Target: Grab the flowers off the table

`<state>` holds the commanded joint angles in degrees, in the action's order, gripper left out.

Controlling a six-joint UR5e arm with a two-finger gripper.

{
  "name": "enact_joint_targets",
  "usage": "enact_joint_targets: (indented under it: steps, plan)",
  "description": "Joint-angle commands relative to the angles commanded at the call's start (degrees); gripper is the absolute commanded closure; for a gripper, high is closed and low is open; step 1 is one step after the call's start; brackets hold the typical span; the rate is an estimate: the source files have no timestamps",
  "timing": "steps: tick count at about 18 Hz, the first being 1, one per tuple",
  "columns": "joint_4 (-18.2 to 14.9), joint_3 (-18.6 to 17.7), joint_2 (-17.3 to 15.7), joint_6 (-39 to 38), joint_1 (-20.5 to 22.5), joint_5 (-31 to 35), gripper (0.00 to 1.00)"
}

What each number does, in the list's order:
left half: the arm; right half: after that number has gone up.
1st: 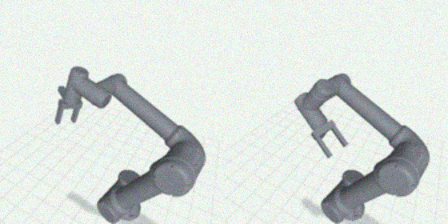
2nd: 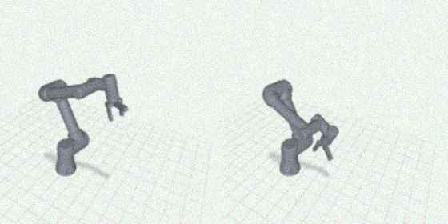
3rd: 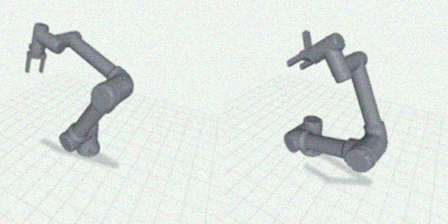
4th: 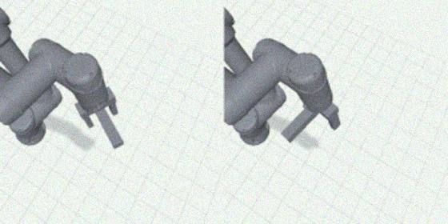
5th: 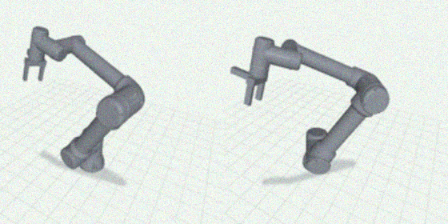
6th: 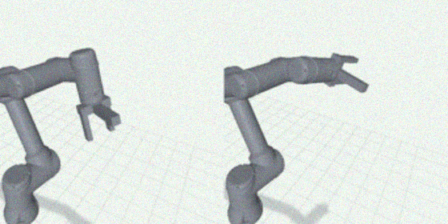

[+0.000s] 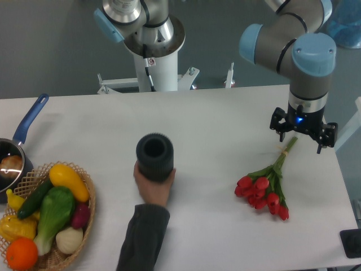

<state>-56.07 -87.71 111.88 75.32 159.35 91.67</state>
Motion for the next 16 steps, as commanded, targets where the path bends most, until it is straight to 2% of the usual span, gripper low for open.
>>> enact_joint_targets:
  steps: [8, 11, 13, 16]
  plan:
    - [0.4, -1.4, 1.1, -0.2, -0.1, -0.1, 0.0]
    - [7.6, -6.0, 1.2, -0.3, -0.2, 0.0, 0.0]
    - [8.5, -7.6, 1.5, -0.1, -0.2, 0.3, 0.0]
    - [8.5, -7.4, 2.5, 3.1, -0.3, 0.2, 0.0]
